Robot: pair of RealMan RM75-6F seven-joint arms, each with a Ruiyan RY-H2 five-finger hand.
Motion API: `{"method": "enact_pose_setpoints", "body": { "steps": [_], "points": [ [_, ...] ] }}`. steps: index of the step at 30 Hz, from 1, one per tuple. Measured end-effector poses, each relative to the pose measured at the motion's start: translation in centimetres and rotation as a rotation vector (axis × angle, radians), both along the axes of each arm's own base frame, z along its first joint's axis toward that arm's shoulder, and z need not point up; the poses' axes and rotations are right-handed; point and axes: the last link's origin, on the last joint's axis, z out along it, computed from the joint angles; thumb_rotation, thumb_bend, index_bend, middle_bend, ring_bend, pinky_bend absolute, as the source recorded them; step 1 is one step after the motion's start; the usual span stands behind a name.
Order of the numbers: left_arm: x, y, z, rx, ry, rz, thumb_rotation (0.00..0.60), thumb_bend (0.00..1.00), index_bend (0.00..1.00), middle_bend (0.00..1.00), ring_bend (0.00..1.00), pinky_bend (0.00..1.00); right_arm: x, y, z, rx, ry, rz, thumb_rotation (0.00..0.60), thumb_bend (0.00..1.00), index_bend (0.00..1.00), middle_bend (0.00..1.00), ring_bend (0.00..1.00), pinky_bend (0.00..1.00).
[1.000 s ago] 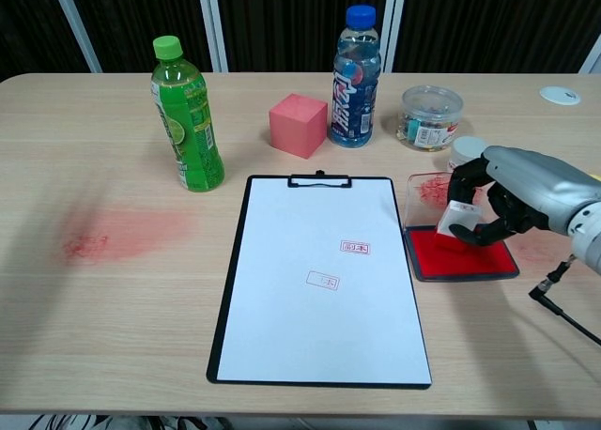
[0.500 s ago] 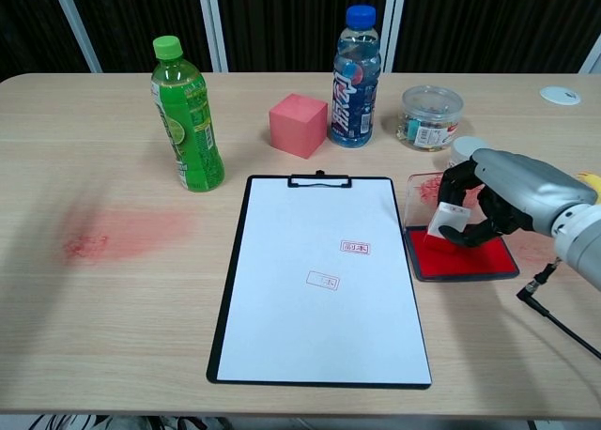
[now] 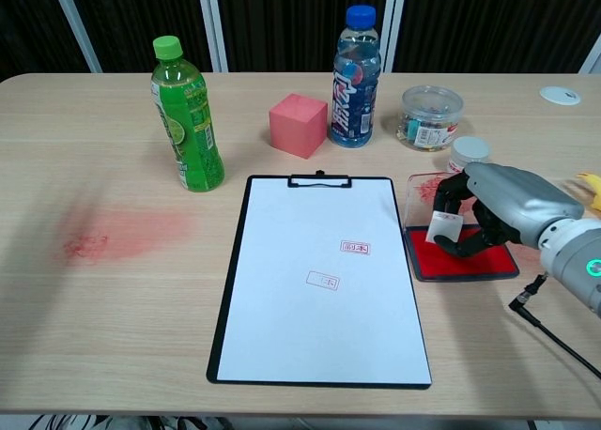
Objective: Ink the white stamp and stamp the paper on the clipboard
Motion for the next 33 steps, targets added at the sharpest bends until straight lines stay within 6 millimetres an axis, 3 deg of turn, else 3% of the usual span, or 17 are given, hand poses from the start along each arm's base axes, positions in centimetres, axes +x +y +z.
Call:
{"method": "enact_pose_setpoints", "body": {
  "steps": [8, 20, 33],
  "points": [
    [0.0, 0.0, 0.0, -0.004, -0.004, 0.002, 0.6, 0.01, 0.0, 0.0, 0.0, 0.0, 0.1, -0.2, 0.0, -0.008, -0.009, -0.009, 0.6, 0.68, 0.92, 0.79, 0.85, 0.87],
    [0.0, 0.0, 0.0, -0.004, -0.008, 0.001, 0.6, 0.01, 0.0, 0.0, 0.0, 0.0, 2.0, -0.6, 1.5, -0.071, -0.105, 0.008, 0.6, 0.68, 0.92, 0.79, 0.85, 0.87],
    [0.1, -0.1, -0.1, -0.009, -0.008, 0.001, 0.6, 0.01, 0.0, 0.0, 0.0, 0.0, -0.3, -0.7, 1.4, -0.091, -0.09, -0.046, 0.6, 0.67, 0.92, 0.79, 0.85, 0.87]
  ]
}}
